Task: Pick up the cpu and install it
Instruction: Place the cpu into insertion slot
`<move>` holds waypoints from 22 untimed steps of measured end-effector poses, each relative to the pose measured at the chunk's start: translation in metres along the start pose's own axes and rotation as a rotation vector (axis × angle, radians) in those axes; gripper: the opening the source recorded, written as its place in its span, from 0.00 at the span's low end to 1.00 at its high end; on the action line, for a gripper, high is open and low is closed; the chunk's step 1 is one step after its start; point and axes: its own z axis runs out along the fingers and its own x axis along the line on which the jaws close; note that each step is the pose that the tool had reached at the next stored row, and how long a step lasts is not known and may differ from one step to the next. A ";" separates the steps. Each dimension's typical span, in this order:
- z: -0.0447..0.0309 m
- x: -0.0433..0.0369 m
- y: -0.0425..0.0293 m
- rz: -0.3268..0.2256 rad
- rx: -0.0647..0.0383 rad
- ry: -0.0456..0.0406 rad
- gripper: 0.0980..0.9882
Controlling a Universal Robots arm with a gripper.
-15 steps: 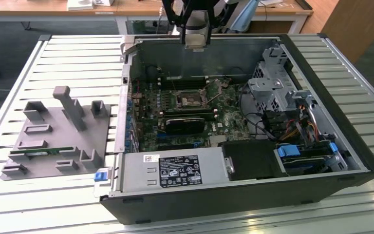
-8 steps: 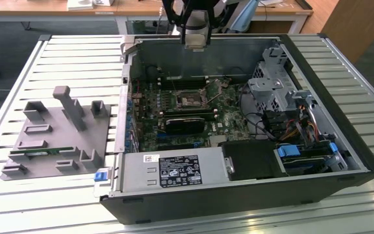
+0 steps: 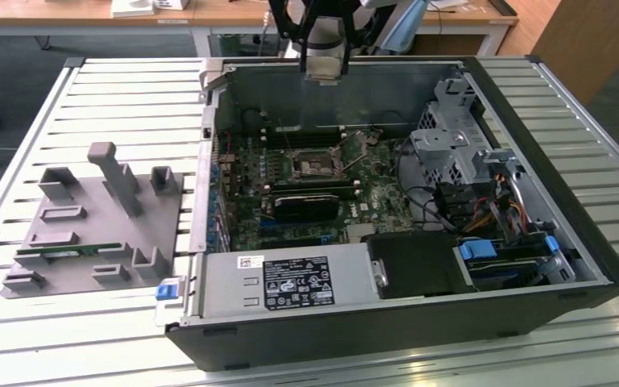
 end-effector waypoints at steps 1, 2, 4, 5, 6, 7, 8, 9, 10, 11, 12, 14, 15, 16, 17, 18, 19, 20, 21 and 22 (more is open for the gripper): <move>0.0000 0.0000 0.0000 0.011 0.000 -0.0005 0.50; 0.0000 0.0000 0.0000 0.022 0.000 -0.0010 0.50; 0.0003 0.0000 0.0001 0.087 -0.001 -0.0039 0.50; 0.0004 0.0001 0.0001 0.098 -0.001 -0.0044 0.50; 0.0004 0.0000 0.0001 0.113 -0.002 -0.0050 0.50; 0.0005 0.0000 0.0001 0.131 -0.002 -0.0058 0.50; 0.0006 0.0000 0.0001 0.148 -0.002 -0.0066 0.50; 0.0007 0.0000 0.0001 0.167 -0.002 -0.0074 0.50; 0.0008 0.0000 0.0001 0.184 -0.003 -0.0081 0.50; 0.0009 0.0000 0.0001 0.203 -0.003 -0.0090 0.50; 0.0010 0.0000 0.0001 0.221 -0.003 -0.0098 0.50; 0.0013 0.0000 0.0001 0.258 -0.004 -0.0115 0.50; 0.0014 0.0000 0.0001 0.276 -0.004 -0.0123 0.50; 0.0015 0.0000 0.0001 0.294 -0.004 -0.0131 0.50; 0.0016 0.0000 0.0001 0.313 -0.005 -0.0139 0.50; 0.0017 0.0000 0.0001 0.331 -0.005 -0.0147 0.50; 0.0018 0.0000 0.0001 0.349 -0.005 -0.0155 0.50; 0.0019 0.0000 0.0001 0.367 -0.006 -0.0163 0.50; 0.0020 0.0000 0.0001 0.385 -0.006 -0.0171 0.50; 0.0022 0.0000 0.0001 0.402 -0.006 -0.0179 0.50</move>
